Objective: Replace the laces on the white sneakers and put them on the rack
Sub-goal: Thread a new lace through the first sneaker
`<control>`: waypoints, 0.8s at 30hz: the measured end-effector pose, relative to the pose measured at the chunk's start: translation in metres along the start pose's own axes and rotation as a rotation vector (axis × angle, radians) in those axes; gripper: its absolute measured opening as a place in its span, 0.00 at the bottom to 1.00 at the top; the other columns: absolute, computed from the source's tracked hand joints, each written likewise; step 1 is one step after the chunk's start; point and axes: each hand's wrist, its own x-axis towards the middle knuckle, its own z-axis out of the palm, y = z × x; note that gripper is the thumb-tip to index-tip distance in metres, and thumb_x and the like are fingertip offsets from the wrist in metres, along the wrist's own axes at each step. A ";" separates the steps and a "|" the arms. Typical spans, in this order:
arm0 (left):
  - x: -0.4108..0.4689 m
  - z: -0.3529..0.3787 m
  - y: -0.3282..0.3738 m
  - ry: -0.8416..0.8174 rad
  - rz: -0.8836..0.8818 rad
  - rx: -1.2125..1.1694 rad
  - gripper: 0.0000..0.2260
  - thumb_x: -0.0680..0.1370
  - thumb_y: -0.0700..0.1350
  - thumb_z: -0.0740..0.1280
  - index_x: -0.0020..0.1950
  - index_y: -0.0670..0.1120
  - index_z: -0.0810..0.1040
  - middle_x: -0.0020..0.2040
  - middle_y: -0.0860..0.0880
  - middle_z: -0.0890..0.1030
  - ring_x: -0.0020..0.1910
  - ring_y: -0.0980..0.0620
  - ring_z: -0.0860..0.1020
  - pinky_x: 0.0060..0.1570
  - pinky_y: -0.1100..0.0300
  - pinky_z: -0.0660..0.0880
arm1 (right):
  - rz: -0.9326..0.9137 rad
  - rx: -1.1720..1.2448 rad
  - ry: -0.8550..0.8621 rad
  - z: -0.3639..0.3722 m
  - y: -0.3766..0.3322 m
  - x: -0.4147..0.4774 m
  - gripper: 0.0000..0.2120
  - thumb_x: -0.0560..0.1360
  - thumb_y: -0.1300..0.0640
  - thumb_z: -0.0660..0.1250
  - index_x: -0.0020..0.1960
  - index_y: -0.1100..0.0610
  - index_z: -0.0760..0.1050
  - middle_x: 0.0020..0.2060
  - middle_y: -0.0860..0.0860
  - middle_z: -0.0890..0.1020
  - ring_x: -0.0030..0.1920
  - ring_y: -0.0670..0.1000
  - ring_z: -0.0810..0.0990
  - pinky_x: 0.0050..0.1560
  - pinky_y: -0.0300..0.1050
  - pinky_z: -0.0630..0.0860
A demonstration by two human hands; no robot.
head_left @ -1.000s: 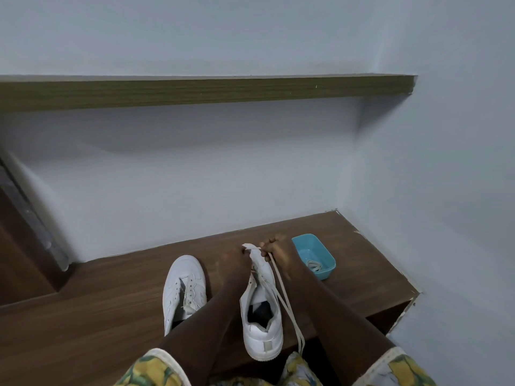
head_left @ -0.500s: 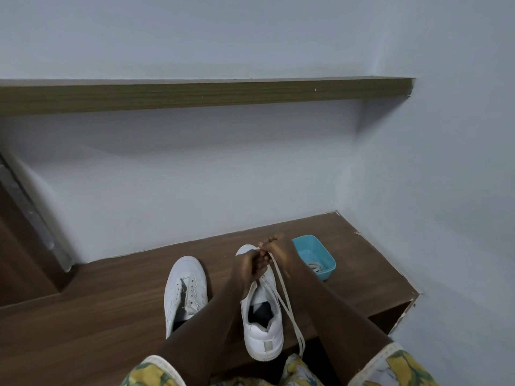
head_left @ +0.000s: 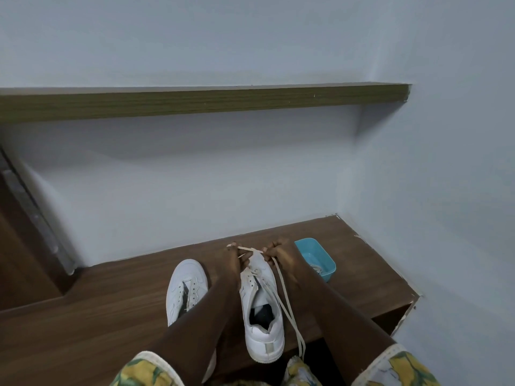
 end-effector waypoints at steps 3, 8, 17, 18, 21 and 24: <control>0.003 -0.016 0.007 0.147 0.039 -0.103 0.10 0.82 0.41 0.57 0.42 0.41 0.72 0.35 0.44 0.77 0.22 0.56 0.79 0.26 0.62 0.76 | 0.010 0.017 0.018 -0.009 -0.002 0.000 0.10 0.76 0.66 0.66 0.36 0.61 0.71 0.26 0.51 0.77 0.24 0.45 0.71 0.25 0.36 0.68; 0.007 -0.035 0.008 0.298 0.024 -0.248 0.08 0.83 0.42 0.56 0.51 0.39 0.72 0.36 0.44 0.77 0.22 0.56 0.79 0.27 0.62 0.77 | 0.034 0.145 0.055 -0.016 0.000 0.004 0.11 0.76 0.66 0.66 0.36 0.59 0.71 0.28 0.53 0.76 0.26 0.46 0.71 0.28 0.38 0.68; 0.000 -0.009 -0.019 -0.163 -0.193 0.126 0.26 0.83 0.57 0.48 0.45 0.39 0.77 0.34 0.45 0.80 0.36 0.51 0.79 0.34 0.63 0.71 | -0.001 0.052 0.060 -0.003 -0.001 0.005 0.09 0.76 0.65 0.66 0.38 0.60 0.71 0.28 0.52 0.77 0.26 0.45 0.71 0.26 0.35 0.68; -0.005 -0.004 -0.022 -0.226 -0.179 0.167 0.26 0.82 0.58 0.50 0.46 0.40 0.78 0.36 0.46 0.81 0.39 0.52 0.80 0.36 0.65 0.72 | -0.007 0.031 0.042 -0.001 -0.001 0.005 0.08 0.76 0.65 0.66 0.39 0.60 0.71 0.28 0.52 0.77 0.26 0.46 0.72 0.27 0.36 0.68; -0.012 0.004 -0.025 -0.348 -0.112 0.166 0.17 0.82 0.53 0.57 0.44 0.43 0.78 0.39 0.48 0.82 0.42 0.55 0.80 0.41 0.66 0.75 | -0.017 -0.031 0.000 0.003 0.001 0.005 0.06 0.75 0.64 0.67 0.40 0.60 0.72 0.29 0.53 0.79 0.27 0.46 0.74 0.30 0.38 0.69; -0.009 0.001 -0.020 -0.342 -0.077 0.166 0.13 0.81 0.47 0.60 0.40 0.46 0.78 0.37 0.49 0.82 0.41 0.56 0.80 0.42 0.64 0.71 | -0.011 -0.049 -0.016 0.002 0.004 0.004 0.03 0.74 0.65 0.67 0.43 0.61 0.73 0.30 0.54 0.79 0.26 0.45 0.74 0.28 0.38 0.69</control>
